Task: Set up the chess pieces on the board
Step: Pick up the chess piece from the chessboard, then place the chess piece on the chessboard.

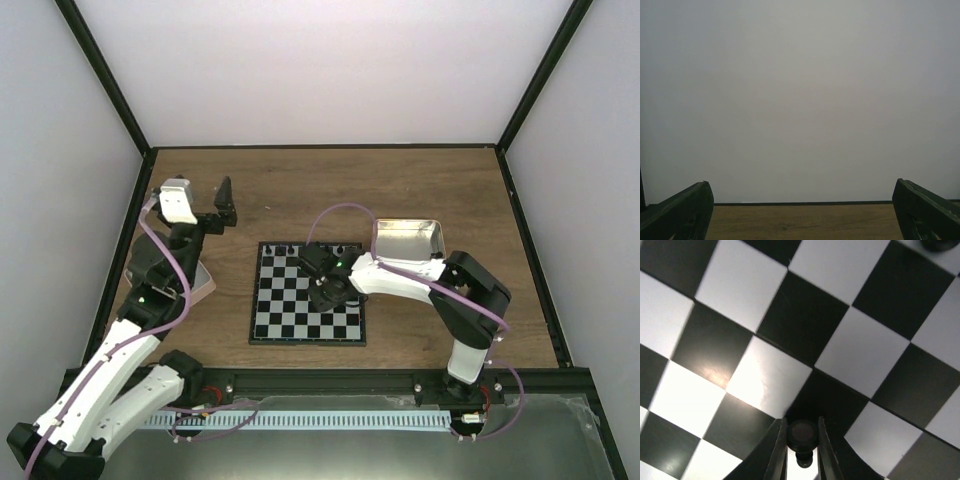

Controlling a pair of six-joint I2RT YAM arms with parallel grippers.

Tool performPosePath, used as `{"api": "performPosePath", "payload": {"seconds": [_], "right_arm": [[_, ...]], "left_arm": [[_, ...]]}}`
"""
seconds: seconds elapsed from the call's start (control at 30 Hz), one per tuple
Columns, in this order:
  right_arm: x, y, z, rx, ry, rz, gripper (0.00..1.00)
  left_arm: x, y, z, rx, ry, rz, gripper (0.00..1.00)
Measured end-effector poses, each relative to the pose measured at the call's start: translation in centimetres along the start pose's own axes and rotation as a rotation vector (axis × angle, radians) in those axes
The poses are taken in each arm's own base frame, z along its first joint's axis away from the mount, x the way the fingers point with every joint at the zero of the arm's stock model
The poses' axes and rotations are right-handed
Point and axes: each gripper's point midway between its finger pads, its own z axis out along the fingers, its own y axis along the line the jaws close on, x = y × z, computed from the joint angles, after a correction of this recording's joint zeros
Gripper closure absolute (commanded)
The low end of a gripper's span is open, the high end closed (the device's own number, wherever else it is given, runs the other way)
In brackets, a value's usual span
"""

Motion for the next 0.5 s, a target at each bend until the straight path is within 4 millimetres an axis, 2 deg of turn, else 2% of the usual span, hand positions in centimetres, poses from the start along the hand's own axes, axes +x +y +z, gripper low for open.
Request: {"api": "performPosePath", "payload": {"seconds": [0.13, 0.33, 0.4, 0.5], "right_arm": [[-1.8, 0.8, -0.4, -0.041, -0.077, 0.073, 0.89], [-5.1, 2.5, -2.7, -0.186, -0.21, 0.227, 0.88], [-5.9, 3.1, -3.3, -0.244, -0.224, 0.271, 0.88], [-6.2, 3.2, -3.7, -0.307, -0.202, 0.322, 0.88]], "left_arm": [[0.8, -0.7, 0.5, 0.028, 0.039, -0.022, 0.0], [1.2, -1.5, 1.1, 0.054, 0.115, -0.13, 0.01], [2.4, -1.5, 0.9, 0.047, 0.17, -0.181, 0.02], [5.9, -1.7, 0.2, 0.044, 0.299, -0.258, 0.03]]}}
